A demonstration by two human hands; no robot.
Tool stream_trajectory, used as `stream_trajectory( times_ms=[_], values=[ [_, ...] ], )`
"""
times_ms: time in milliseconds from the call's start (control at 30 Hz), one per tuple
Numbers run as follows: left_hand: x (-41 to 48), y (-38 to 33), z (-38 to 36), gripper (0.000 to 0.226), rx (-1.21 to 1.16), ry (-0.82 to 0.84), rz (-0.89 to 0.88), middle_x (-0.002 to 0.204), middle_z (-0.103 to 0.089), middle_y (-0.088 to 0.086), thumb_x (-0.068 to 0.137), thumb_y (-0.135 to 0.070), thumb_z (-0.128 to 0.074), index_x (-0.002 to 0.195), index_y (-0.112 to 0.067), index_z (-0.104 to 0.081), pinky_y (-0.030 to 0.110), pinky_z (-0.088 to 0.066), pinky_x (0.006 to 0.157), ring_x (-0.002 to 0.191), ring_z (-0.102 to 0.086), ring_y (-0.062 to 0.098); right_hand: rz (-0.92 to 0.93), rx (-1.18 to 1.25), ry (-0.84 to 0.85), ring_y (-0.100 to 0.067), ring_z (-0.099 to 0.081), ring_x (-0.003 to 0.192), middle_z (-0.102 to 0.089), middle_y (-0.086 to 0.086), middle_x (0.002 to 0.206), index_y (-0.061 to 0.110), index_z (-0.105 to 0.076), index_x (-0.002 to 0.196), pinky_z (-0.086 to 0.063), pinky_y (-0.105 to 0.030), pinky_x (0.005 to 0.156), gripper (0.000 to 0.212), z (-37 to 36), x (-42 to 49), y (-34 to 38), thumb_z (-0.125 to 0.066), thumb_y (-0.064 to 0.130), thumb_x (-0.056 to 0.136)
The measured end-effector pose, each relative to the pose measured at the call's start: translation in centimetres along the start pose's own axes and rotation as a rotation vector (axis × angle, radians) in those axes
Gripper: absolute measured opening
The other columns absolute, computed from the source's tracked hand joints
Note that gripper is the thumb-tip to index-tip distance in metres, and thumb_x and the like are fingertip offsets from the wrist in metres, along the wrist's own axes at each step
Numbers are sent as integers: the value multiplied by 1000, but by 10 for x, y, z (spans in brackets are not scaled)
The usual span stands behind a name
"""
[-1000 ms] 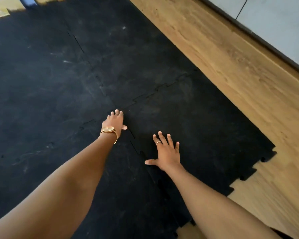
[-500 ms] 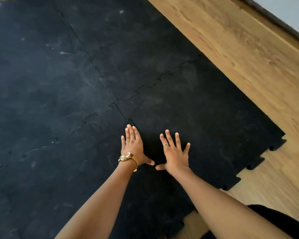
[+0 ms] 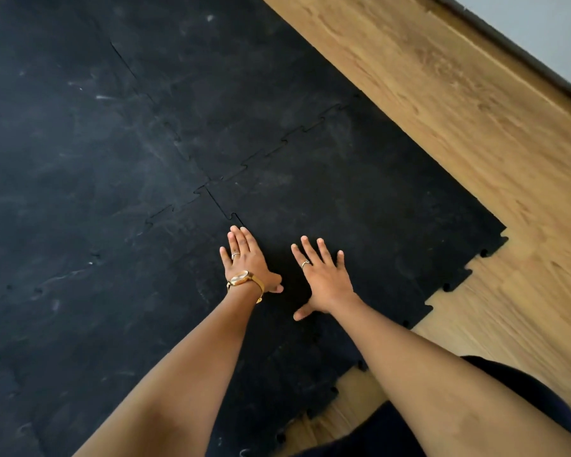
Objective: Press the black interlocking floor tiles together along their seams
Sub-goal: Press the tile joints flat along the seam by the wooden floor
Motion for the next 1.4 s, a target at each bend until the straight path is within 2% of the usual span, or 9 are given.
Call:
stream_trajectory(
  times_ms=[200,467,667,767,867,933,1067,1300,1400],
  values=[
    [-41,-27,-48,158,46,124,-165,147,40,21,50,-66,-81,143,-5,31,45,13,115,139,33,33,42,-135,61,-29,27,144,32,1,158,25,27,147,3,-57,118,153,-33,-37,-31,-87,57,51],
    [-49,-42,-62,163,67,-9,-121,146,37,28,45,-51,-90,143,1,30,44,7,120,138,32,38,-92,-123,61,-33,34,140,43,2,151,27,38,141,10,-63,113,156,-44,-39,-30,-89,49,53],
    [-52,-34,-50,163,88,-7,-174,151,30,24,42,-63,-86,147,-2,22,40,8,119,141,27,35,-182,-114,98,-37,31,141,43,3,151,28,41,138,4,-65,114,159,-38,-39,-22,-92,40,52],
    [-51,-30,-35,139,62,42,-186,158,10,21,55,-54,-86,152,-4,1,39,-2,119,147,7,33,-165,-124,121,-35,26,144,35,1,155,26,34,143,3,-63,115,155,-31,-38,-17,-92,39,54],
    [-33,-27,8,85,78,-75,-201,148,-35,15,70,-38,-80,137,-8,-38,39,-24,114,137,-33,29,-117,-164,63,-32,14,148,16,-3,163,17,12,153,-4,-62,117,136,-14,-33,-7,-89,30,63],
    [-13,-17,29,106,160,-121,-175,154,-22,20,66,-38,-84,146,-2,-25,42,-20,116,144,-19,32,-63,-193,40,-31,12,149,14,-2,163,19,10,153,-6,-63,116,132,-5,-27,5,-88,22,65],
    [25,7,42,151,243,22,-102,156,17,25,51,-46,-91,148,4,13,47,-2,120,146,13,35,-7,-164,110,-33,25,145,32,1,157,27,20,150,-2,-72,109,145,-6,-16,24,-91,15,58],
    [44,16,46,159,338,-27,-121,158,0,23,41,-63,-87,149,5,7,44,1,120,147,8,33,-9,-133,121,-35,28,143,38,4,154,30,27,147,-5,-76,106,151,-16,-4,25,-92,13,55],
    [44,21,45,165,294,-36,-128,158,-4,22,39,-58,-90,148,2,19,40,-3,121,148,2,30,-19,-141,129,-36,29,142,39,2,154,29,29,146,-5,-76,107,151,-19,-2,26,-92,14,56]
  ],
)
Point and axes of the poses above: each hand's wrist, its own x-axis towards the middle knuckle, its own z-axis out of the back of the hand, y = z × x, the point moved 7 cm from there along x, towards the middle knuckle
